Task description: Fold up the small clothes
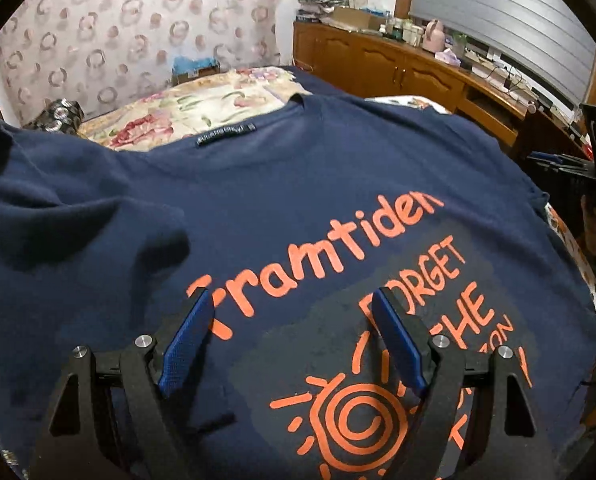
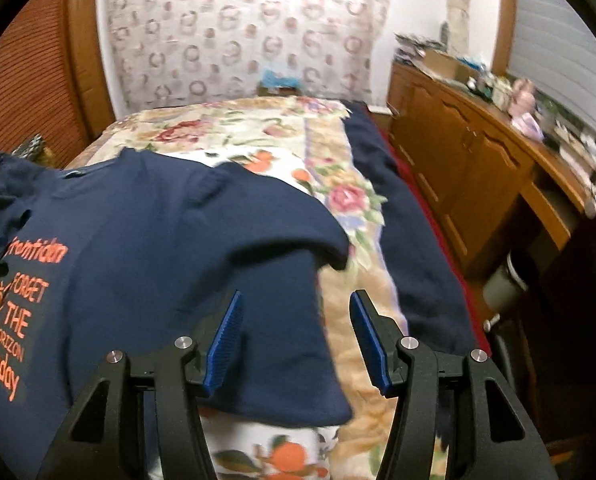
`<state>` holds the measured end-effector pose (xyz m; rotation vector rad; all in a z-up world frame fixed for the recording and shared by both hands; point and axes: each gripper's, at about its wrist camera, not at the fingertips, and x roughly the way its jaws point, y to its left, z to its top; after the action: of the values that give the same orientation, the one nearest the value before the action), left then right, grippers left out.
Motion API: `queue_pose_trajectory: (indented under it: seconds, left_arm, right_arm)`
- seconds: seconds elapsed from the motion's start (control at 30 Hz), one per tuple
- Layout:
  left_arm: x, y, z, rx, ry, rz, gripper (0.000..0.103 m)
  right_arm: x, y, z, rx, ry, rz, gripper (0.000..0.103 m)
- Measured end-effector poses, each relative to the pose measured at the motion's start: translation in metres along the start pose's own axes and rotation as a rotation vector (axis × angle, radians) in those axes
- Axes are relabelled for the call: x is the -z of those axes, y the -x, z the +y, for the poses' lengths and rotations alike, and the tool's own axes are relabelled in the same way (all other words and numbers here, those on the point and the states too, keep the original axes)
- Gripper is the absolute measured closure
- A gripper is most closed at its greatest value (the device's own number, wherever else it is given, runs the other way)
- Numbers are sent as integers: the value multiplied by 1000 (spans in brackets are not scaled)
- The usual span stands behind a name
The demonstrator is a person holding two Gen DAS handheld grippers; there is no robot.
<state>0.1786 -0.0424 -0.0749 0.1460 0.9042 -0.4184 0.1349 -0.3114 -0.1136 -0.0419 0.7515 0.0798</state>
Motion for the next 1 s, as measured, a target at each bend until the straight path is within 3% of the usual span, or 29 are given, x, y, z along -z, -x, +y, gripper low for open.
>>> queue_pose_trajectory:
  seconds: [0.57, 0.67, 0.87, 0.97, 1.0]
  left_arm:
    - [3, -8, -9, -26, -37, -4, 13]
    - [2, -8, -9, -27, -39, -4, 13]
    - [2, -8, -9, -26, -38, -4, 13]
    - [2, -8, -9, -27, -39, -4, 13]
    - [2, -8, -9, -27, -38, -4, 13]
  right_arm:
    - [-17, -13, -24, -122, -78, 73, 46]
    - [-15, -12, -25, -138, -91, 71, 51]
    - [-14, -9, -26, -136, -76, 64, 71]
    - [-12, -7, -23, -68, -56, 47, 95]
    - [-13, -5, -24, -64, -51, 39, 99]
